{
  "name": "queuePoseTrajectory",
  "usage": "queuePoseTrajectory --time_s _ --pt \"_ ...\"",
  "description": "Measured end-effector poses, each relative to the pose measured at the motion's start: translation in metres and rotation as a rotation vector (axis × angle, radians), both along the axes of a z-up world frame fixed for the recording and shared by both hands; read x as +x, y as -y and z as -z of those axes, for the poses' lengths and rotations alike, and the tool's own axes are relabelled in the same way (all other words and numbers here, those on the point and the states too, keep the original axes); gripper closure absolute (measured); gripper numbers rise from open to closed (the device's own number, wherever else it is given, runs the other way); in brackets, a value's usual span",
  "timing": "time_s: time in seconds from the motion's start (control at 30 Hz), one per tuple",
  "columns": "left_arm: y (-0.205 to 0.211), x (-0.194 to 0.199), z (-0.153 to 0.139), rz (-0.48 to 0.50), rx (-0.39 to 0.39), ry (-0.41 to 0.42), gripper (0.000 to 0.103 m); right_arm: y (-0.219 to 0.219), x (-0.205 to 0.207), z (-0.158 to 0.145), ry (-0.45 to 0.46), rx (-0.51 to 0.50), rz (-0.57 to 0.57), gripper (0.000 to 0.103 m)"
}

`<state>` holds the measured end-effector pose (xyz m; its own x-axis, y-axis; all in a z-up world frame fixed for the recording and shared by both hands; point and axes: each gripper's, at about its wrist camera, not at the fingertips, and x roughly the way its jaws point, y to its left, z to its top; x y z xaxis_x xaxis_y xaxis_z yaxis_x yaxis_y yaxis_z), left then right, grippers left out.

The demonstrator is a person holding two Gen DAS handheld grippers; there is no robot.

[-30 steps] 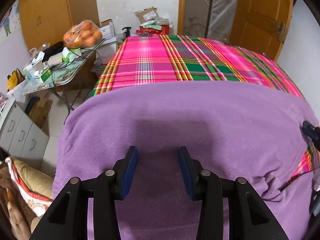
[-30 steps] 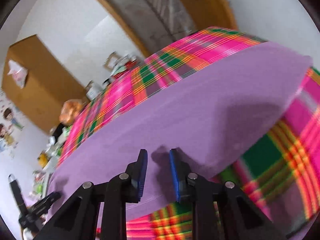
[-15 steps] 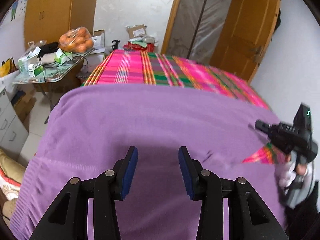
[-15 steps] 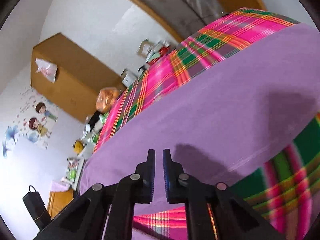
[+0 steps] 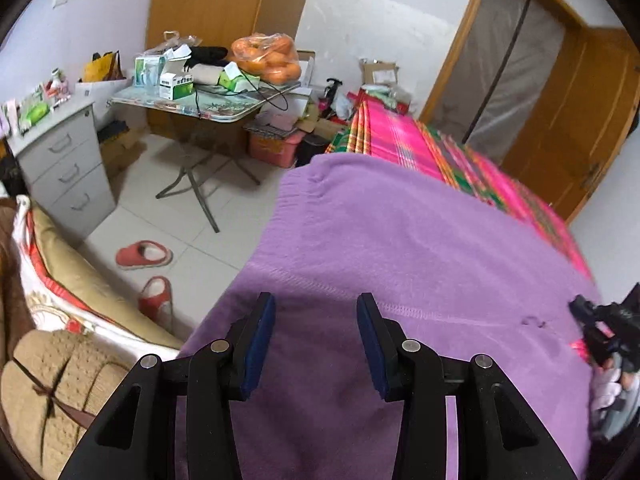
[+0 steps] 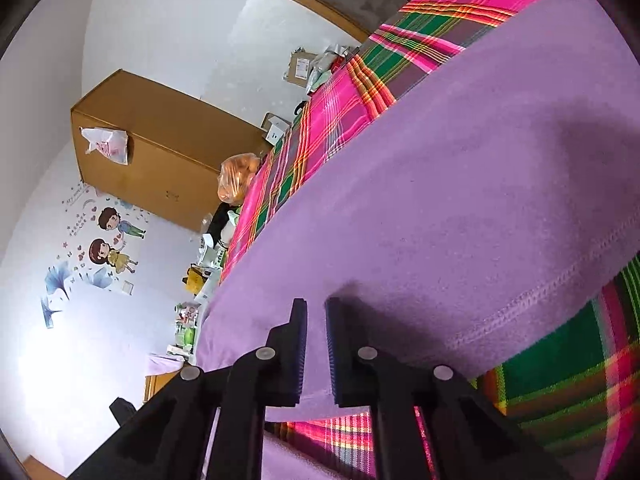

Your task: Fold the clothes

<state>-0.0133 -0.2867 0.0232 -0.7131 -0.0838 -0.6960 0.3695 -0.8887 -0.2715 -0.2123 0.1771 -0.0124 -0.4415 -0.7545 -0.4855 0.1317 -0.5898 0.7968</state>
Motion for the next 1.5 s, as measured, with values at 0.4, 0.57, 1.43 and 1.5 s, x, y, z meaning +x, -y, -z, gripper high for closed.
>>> queuePoseTrajectory --time_s 0.4,0.57,1.43,1.5 --pt "0.016 0.041 0.010 -0.070 -0.008 0.010 0.057 -0.003 0.000 0.003 -0.003 0.000 -0.001 0.094" --pt "0.001 0.047 -0.008 -0.056 -0.014 -0.044 0.057 -0.004 0.000 0.004 -0.004 -0.006 0.001 0.094" --pt "-0.126 -0.079 0.006 0.228 -0.235 0.130 0.048 0.049 -0.023 -0.026 -0.052 0.374 -0.118 0.091" --pt "-0.123 -0.080 0.006 0.228 -0.220 0.125 0.048 0.053 -0.042 -0.025 -0.043 0.388 -0.134 0.100"
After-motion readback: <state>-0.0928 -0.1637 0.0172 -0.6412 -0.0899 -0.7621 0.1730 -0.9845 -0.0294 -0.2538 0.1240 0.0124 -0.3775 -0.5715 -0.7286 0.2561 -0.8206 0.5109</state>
